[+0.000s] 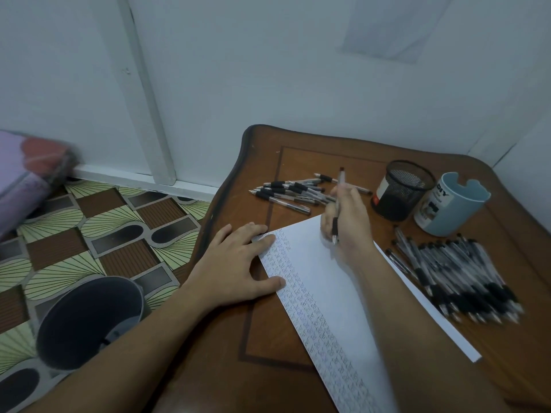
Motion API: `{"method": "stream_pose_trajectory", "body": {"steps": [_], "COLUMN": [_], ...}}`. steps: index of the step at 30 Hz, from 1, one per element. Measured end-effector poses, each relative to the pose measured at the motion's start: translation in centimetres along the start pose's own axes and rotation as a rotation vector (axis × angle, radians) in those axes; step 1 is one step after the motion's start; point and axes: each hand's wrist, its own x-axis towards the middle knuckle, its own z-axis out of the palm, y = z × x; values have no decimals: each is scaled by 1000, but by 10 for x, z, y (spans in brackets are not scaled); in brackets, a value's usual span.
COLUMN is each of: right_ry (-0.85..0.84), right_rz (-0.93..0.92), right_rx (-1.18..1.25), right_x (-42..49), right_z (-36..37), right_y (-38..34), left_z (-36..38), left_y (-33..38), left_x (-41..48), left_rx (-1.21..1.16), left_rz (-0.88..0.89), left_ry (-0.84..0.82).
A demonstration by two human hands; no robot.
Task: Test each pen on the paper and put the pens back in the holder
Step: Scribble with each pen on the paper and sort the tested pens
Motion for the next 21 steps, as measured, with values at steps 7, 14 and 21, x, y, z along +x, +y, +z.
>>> {"method": "stream_pose_trajectory", "body": {"steps": [7, 14, 21], "right_ry": [-190, 138, 178], "right_rz": [-60, 31, -8], "right_rx": [-631, -1232, -1600], "right_x": [-10, -22, -35], "right_z": [-19, -117, -136], "right_y": [-42, -49, -33], "left_z": [-1, -2, -3], "left_y": [-1, 1, 3], "left_x": [0, 1, -1], "left_rx": [15, 14, -9], "left_rz": [-2, -8, 3], "left_ry": [-22, -32, 1]}}
